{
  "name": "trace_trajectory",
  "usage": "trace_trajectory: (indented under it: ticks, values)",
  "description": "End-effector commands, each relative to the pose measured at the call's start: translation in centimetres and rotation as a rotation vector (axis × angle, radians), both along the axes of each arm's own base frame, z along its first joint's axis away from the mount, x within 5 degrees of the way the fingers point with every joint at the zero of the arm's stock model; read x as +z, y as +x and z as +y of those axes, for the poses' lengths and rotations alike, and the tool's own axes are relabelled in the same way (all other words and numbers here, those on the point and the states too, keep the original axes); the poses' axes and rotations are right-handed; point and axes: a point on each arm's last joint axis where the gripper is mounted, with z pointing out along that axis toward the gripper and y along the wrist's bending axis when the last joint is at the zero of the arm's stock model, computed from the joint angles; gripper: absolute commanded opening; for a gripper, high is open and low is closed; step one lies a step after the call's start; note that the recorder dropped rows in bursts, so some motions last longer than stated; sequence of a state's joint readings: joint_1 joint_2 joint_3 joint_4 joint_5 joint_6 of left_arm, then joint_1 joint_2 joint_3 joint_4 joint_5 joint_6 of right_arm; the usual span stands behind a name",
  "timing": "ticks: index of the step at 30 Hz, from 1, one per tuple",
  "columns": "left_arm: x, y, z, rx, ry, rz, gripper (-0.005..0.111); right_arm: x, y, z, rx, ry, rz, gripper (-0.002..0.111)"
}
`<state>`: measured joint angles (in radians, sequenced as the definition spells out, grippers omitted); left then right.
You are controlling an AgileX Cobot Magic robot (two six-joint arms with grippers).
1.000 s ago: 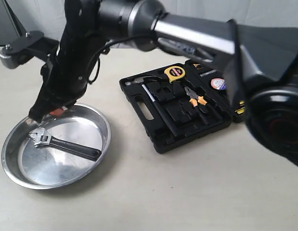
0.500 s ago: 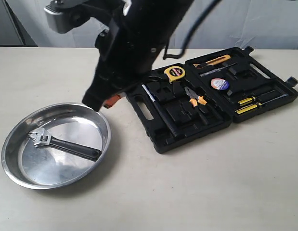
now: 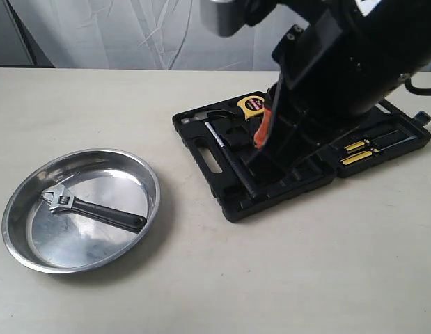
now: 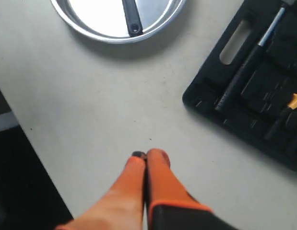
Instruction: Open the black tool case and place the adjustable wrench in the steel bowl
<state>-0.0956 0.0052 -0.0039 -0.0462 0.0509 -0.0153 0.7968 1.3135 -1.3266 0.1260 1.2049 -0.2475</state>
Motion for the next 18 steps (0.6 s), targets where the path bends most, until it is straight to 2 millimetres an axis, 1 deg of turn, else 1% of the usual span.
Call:
trace_trajectory:
  ticks: [1, 3, 5, 8, 10, 12, 15, 18]
  values:
    - [-0.1, 0.0, 0.0, -0.007, -0.001, -0.002, 0.000, 0.5, -0.2, -1.1, -0.144, 0.009, 0.008, -0.001]
    - [-0.1, 0.0, 0.0, -0.007, -0.001, -0.002, 0.000, 0.8, -0.1, -2.0, -0.259, -0.003, -0.018, -0.001]
    - [-0.1, 0.0, 0.0, -0.007, -0.001, -0.002, 0.000, 1.3, -0.2, -3.2, -0.357, 0.021, -0.091, -0.001]
    - [-0.1, 0.0, 0.0, -0.007, -0.001, -0.002, 0.000, 2.0, -1.2, -4.6, -0.380, 0.101, -0.175, -0.001]
    - [-0.1, 0.0, 0.0, -0.007, -0.001, -0.002, 0.000, 1.8, -2.2, -5.3, -0.373, 0.167, -0.194, -0.001]
    - [-0.1, 0.0, 0.0, -0.007, -0.001, -0.002, 0.000, 1.3, -3.1, -6.0, -0.365, 0.226, -0.219, -0.001]
    - [-0.1, 0.0, 0.0, -0.007, -0.001, -0.002, 0.000, -0.4, -4.1, -7.0, -0.354, 0.338, -0.284, -0.001]
    - [-0.1, 0.0, 0.0, -0.007, -0.001, -0.002, 0.000, -2.4, -4.8, -9.2, -0.413, 0.483, -0.398, -0.001]
